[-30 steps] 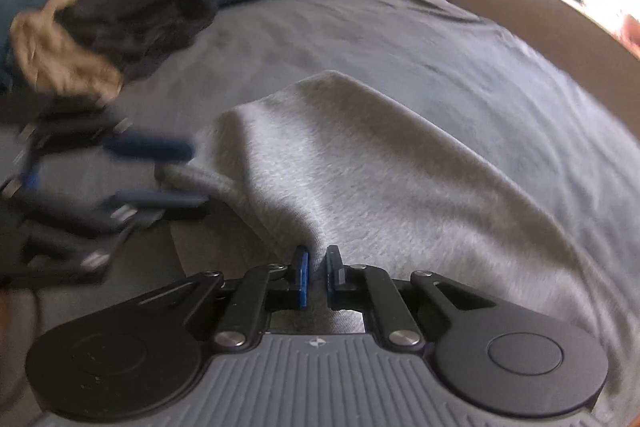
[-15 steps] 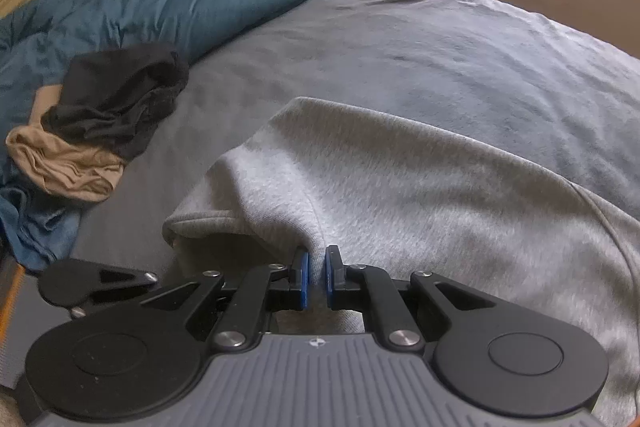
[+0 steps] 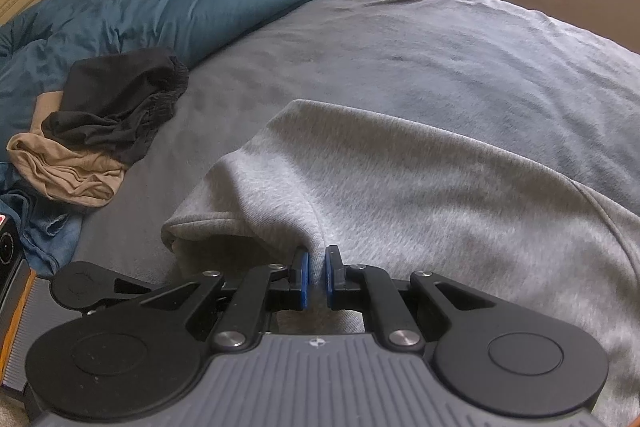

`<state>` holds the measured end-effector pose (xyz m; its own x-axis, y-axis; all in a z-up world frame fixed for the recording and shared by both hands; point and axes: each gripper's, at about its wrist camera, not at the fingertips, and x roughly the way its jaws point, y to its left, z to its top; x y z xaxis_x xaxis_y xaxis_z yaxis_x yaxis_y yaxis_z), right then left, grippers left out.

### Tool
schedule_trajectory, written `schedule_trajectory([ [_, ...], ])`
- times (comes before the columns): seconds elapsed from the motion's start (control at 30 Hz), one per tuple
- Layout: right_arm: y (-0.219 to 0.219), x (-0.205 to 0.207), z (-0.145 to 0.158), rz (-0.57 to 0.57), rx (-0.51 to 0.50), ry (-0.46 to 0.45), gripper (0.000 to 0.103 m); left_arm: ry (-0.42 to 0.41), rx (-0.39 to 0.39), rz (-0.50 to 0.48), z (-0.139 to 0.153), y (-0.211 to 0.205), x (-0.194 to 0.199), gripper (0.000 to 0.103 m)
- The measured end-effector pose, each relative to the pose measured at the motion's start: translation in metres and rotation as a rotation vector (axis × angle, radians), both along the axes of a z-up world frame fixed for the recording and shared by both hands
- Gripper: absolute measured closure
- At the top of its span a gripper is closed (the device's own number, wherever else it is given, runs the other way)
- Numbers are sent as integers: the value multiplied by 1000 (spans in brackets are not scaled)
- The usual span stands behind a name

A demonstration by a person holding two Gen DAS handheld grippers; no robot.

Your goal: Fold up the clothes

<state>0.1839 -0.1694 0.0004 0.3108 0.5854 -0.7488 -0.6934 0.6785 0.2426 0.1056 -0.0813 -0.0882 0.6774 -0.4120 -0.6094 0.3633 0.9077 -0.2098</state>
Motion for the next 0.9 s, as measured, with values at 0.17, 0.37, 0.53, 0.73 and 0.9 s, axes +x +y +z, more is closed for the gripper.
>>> schedule_trajectory([
  [0.17,0,-1,1,0,-3,-9,95,-21,-1,18,5,-3,-5,98],
  [0.37,-2,0,3,-2,6,-11,95,-68,55,17,11,-5,-5,97],
  [0.53,-3,2,6,-10,19,-16,95,-58,87,41,5,-6,8,97],
  [0.73,-2,3,4,-12,21,-11,95,-115,229,37,-14,-27,17,94],
  [0.9,-2,5,0,-28,21,-1,95,-263,435,-11,-32,-50,-2,92],
])
